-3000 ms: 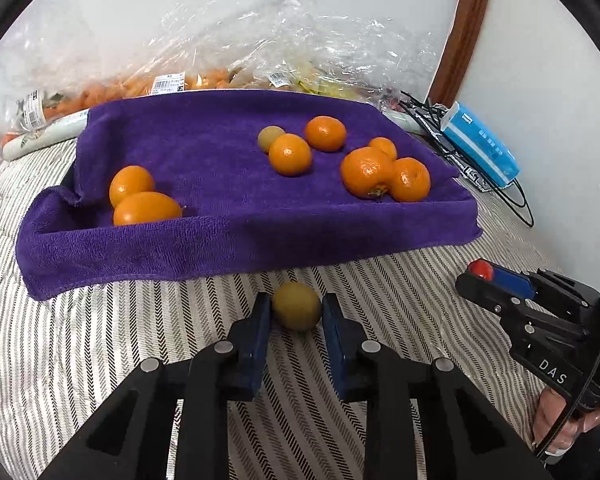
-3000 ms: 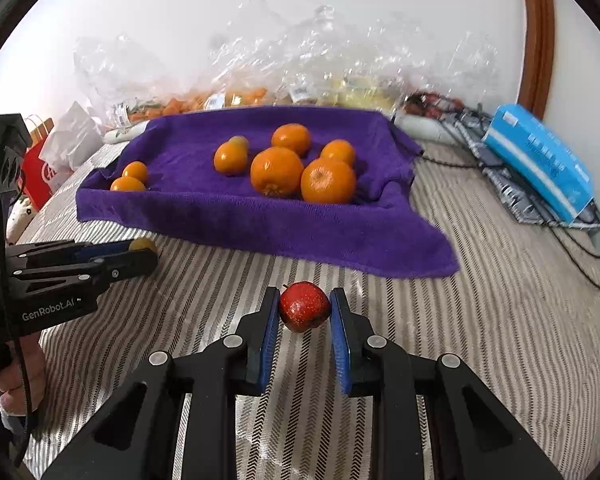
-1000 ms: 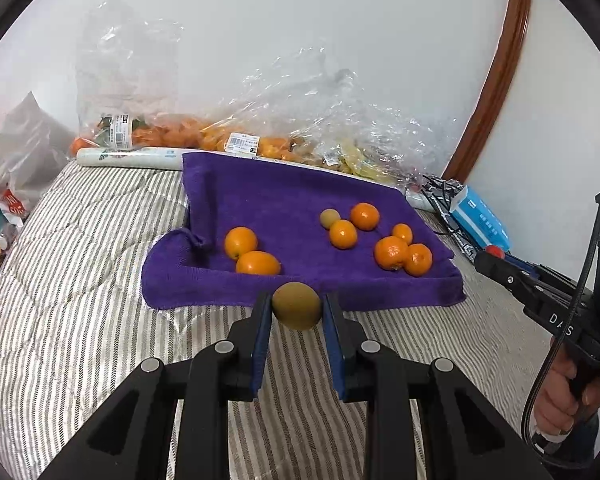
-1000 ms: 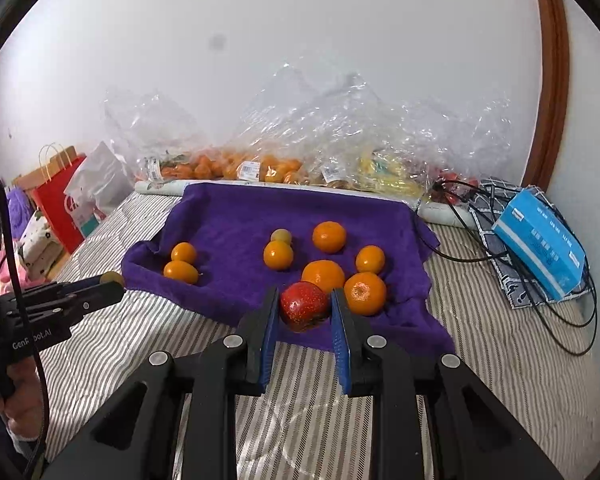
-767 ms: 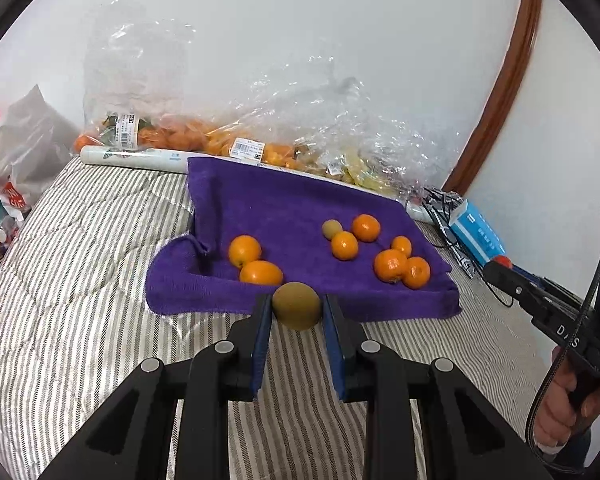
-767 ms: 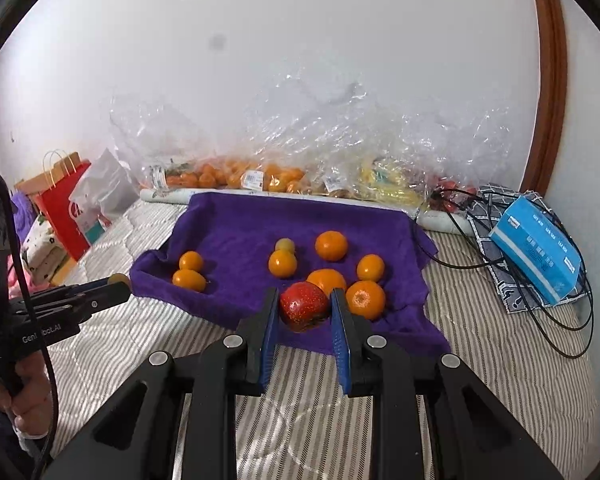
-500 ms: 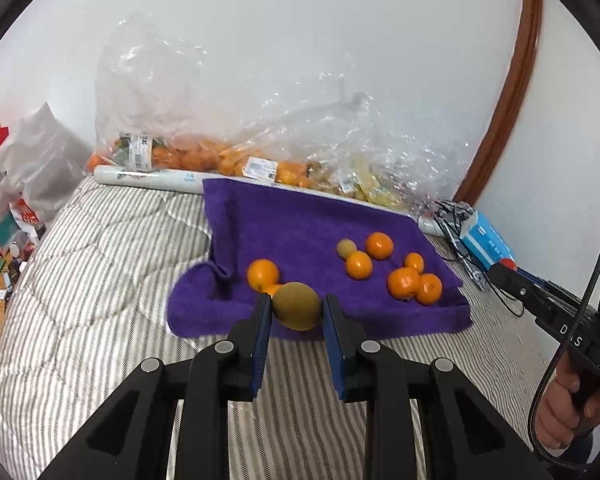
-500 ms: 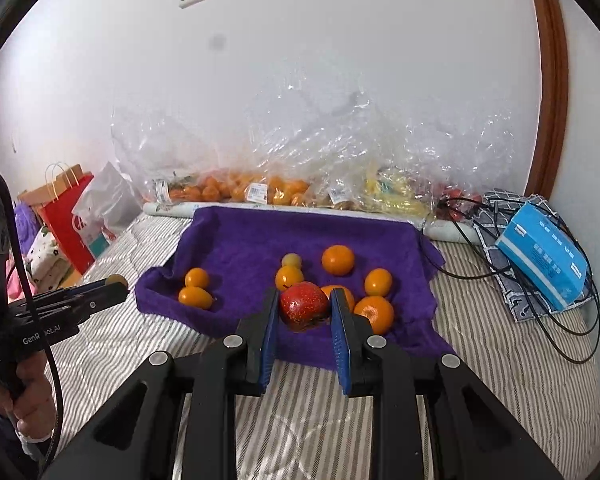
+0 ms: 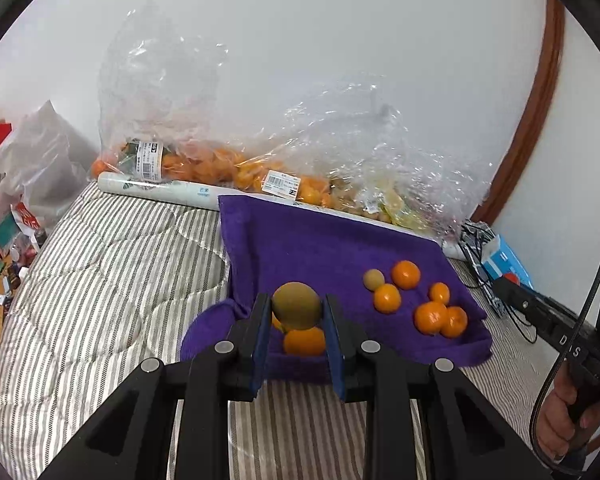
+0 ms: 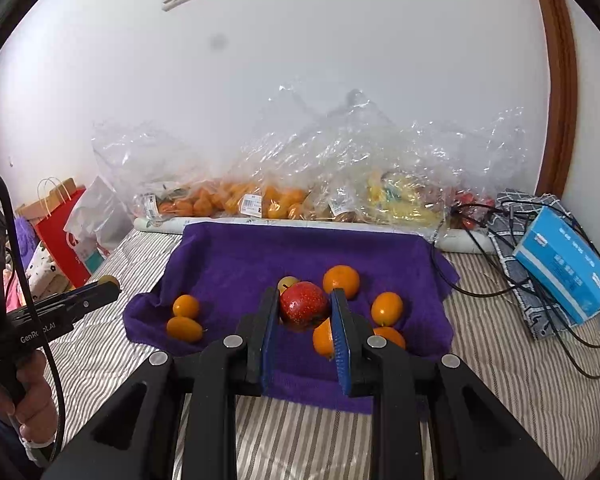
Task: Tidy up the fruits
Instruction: 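Carry the red and yellow-green fruits up over the purple towel, then lower both fruits onto the towel and open both tools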
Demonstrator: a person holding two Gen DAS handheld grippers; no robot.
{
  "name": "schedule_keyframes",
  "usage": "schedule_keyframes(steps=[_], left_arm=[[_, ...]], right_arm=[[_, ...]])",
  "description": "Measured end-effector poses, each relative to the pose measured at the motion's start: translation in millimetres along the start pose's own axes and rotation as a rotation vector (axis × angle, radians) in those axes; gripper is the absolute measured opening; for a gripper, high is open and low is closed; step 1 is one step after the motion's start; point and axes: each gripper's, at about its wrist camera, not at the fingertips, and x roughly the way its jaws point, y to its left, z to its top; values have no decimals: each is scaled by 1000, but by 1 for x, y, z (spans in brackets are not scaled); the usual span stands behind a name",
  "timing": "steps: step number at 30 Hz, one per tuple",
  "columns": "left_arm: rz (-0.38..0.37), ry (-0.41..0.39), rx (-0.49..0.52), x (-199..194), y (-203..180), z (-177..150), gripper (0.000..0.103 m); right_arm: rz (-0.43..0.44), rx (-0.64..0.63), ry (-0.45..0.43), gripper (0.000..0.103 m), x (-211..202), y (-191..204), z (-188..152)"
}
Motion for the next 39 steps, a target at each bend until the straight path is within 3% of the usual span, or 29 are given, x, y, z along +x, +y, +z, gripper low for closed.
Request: schedule_keyframes(steps=[10, 17, 26, 39], left_arm=[[1, 15, -3, 40, -8, 21, 25], [-16, 36, -10, 70, -10, 12, 25], [-36, 46, -59, 82, 3, 7, 25], [-30, 62, -33, 89, -3, 0, 25]], right_arm=[[37, -4, 11, 25, 36, 3, 8], [72, -3, 73, 25, 66, 1, -8], [78, -52, 132, 25, 86, 12, -29], [58, -34, 179, 25, 103, 5, -38]])
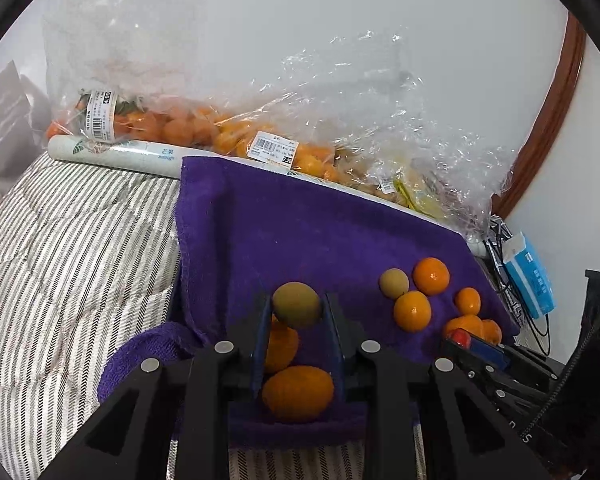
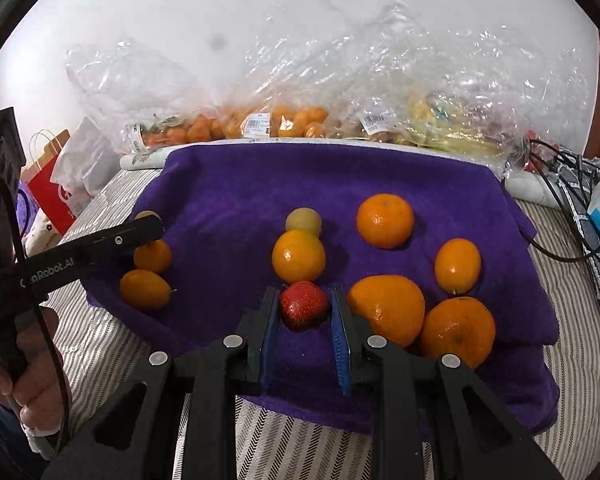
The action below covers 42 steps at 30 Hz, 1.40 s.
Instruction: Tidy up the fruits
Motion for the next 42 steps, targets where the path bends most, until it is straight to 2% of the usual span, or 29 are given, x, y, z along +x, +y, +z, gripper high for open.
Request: schedule_keyframes(steps=[6, 18, 21, 29, 30, 32, 34, 36, 40, 42], left_arm=[[1, -5, 14, 0, -3, 0, 25], [-43, -5, -11, -1, -3, -1, 26], [-49, -4, -9, -1, -4, -1, 36], [-64, -16, -22, -9, -6, 0, 48], [-61, -24, -17, -11, -6, 0, 50], [-61, -42, -6, -18, -8, 1, 57], [-56, -63, 11, -28, -10, 1, 60], [-49, -85, 19, -42, -11, 2, 68], [-2, -81, 25, -73, -14, -3, 72], [29, -85, 63, -89, -21, -6, 74]], right_arm=[[0, 0, 6, 25, 1, 1, -1], [-1, -2, 7, 26, 1, 2, 0], [-2, -5, 8, 30, 0, 3, -1], [14, -21, -31, 51, -11, 8, 1], [17, -25, -39, 56, -13, 9, 2], [26, -34, -66, 58, -20, 11, 3], [41, -33, -87, 59, -26, 12, 4], [70, -18, -117, 60, -37, 13, 8], [86, 19, -130, 77, -65, 21, 19], [61, 14, -129, 81, -80, 27, 19]])
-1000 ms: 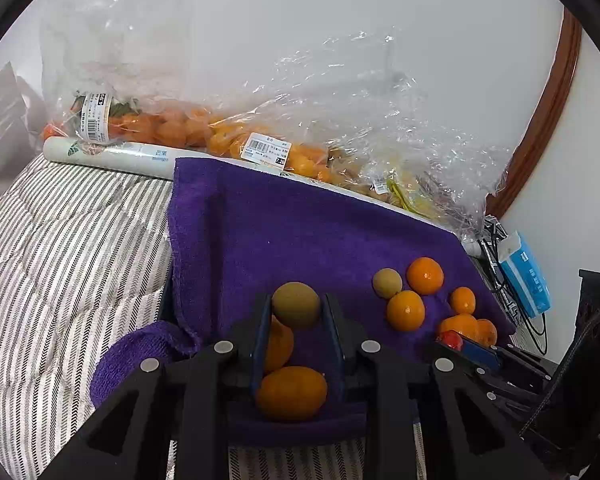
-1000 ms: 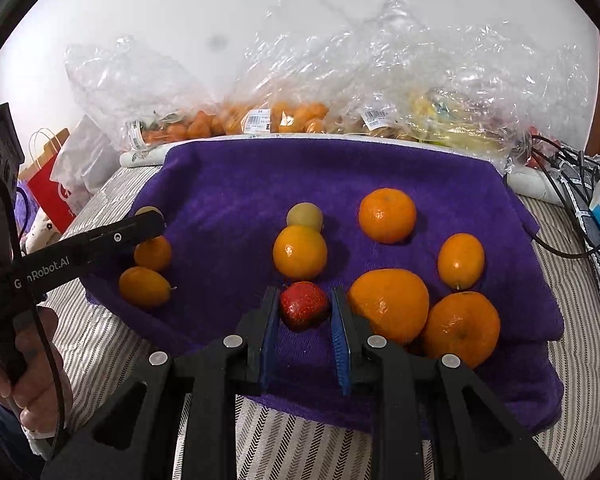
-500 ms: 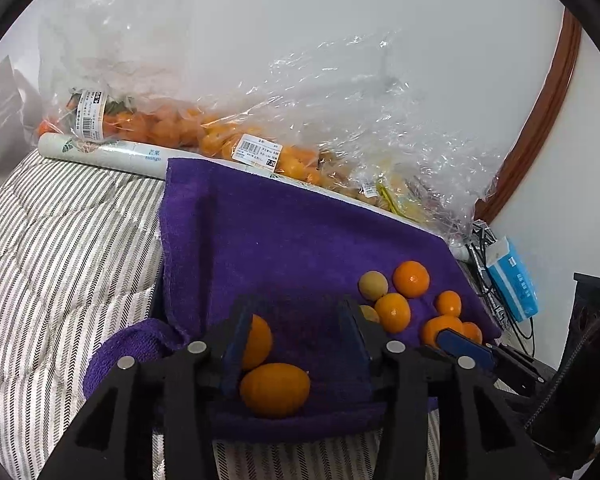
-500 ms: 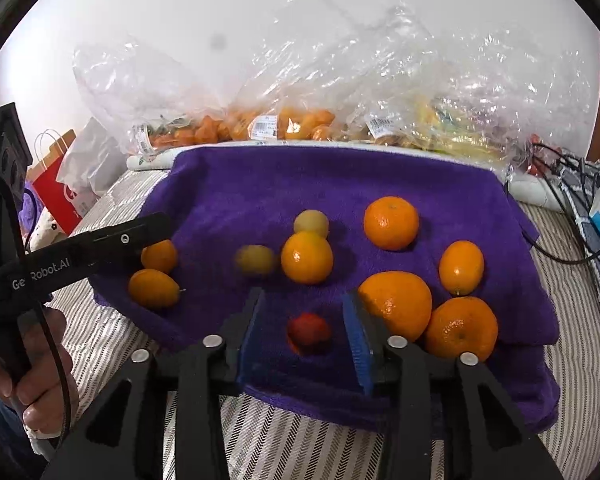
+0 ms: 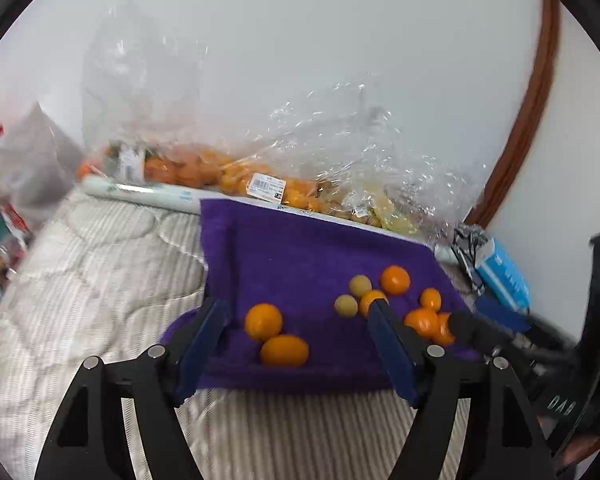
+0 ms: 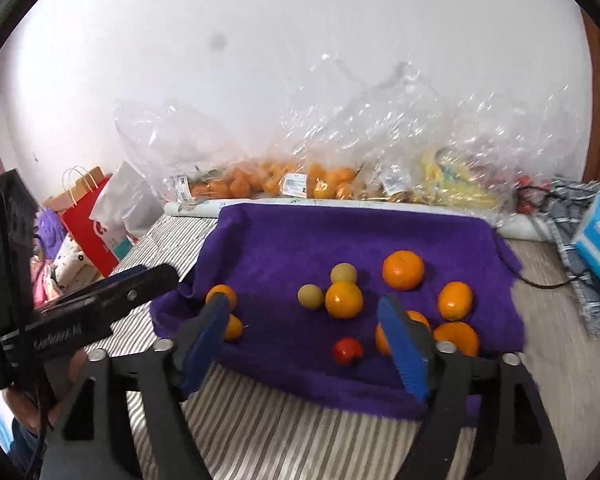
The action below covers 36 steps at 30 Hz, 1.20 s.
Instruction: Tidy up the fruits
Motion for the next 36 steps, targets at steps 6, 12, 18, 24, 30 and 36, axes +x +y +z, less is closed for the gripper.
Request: schedule_keyframes(steps=[6, 12, 18, 24, 30, 36], left_arm=[[97, -2, 32, -52, -27, -10, 75], [67, -1, 72, -98, -52, -24, 85], [86, -45, 87, -139, -77, -40, 96], [99, -82, 110, -172, -96, -52, 97], [75, -111, 101, -196, -105, -55, 98], [71, -125, 111, -203, -111, -54, 98]], right_arm=[[-136, -7, -6, 81, -60, 16, -6], [-211, 41, -13, 81, -116, 14, -25], [-241, 84, -44, 97, -164, 10, -41], [-245, 124, -66, 101, -208, 8, -54], [-258, 120, -122, 101, -247, 12, -56], [-289, 100, -129, 101, -257, 13, -56]])
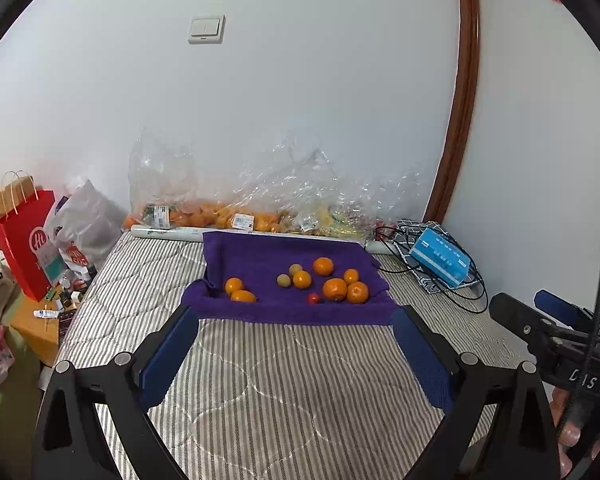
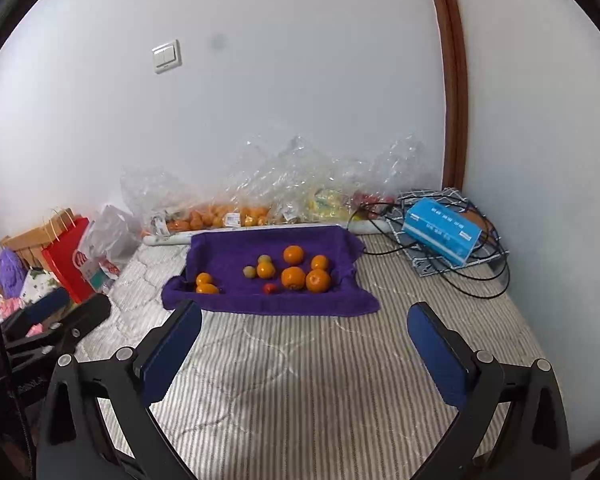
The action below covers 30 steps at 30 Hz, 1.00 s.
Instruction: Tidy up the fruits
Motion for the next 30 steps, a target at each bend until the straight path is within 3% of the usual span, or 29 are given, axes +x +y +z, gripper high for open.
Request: schedule_keyframes(steps=[30], left_arm=[[7, -11, -17, -8, 7, -2, 99]], right_arm=[[-1, -44, -25, 101, -6, 10, -4]])
